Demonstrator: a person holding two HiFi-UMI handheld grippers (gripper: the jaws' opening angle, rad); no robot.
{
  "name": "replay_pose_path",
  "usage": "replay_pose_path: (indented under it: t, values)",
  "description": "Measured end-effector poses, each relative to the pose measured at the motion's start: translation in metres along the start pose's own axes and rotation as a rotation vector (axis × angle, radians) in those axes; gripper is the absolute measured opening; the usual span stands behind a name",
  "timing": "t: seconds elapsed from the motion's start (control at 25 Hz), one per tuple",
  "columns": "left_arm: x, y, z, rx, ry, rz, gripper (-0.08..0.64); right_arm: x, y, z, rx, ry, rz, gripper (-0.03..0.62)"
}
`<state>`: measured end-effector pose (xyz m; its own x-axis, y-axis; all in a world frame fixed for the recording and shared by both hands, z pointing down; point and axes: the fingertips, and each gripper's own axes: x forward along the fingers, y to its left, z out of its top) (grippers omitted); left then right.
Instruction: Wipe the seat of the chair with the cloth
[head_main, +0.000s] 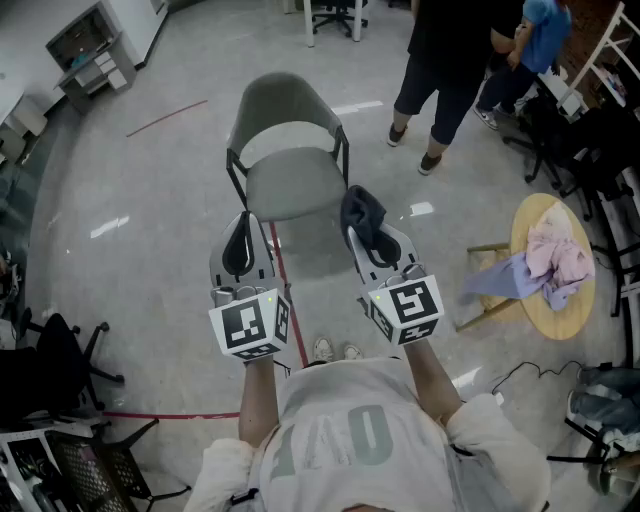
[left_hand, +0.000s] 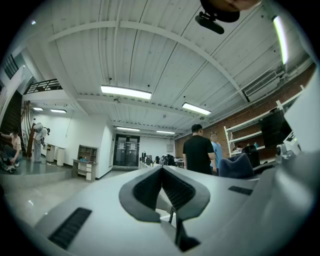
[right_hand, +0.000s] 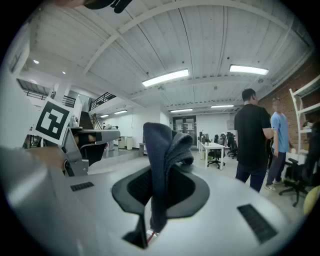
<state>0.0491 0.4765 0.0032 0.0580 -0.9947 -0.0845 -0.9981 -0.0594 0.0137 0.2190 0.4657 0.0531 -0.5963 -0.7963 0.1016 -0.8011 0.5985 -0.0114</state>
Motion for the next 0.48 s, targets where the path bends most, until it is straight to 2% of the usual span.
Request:
replay_pose_path:
  t: [0.48]
  values:
    - [-0.004,0.015,0.003,-0.007,-0.02,-0.003,0.017,0.001,0.008,0.008,0.012,-0.026,-0.015,0.049]
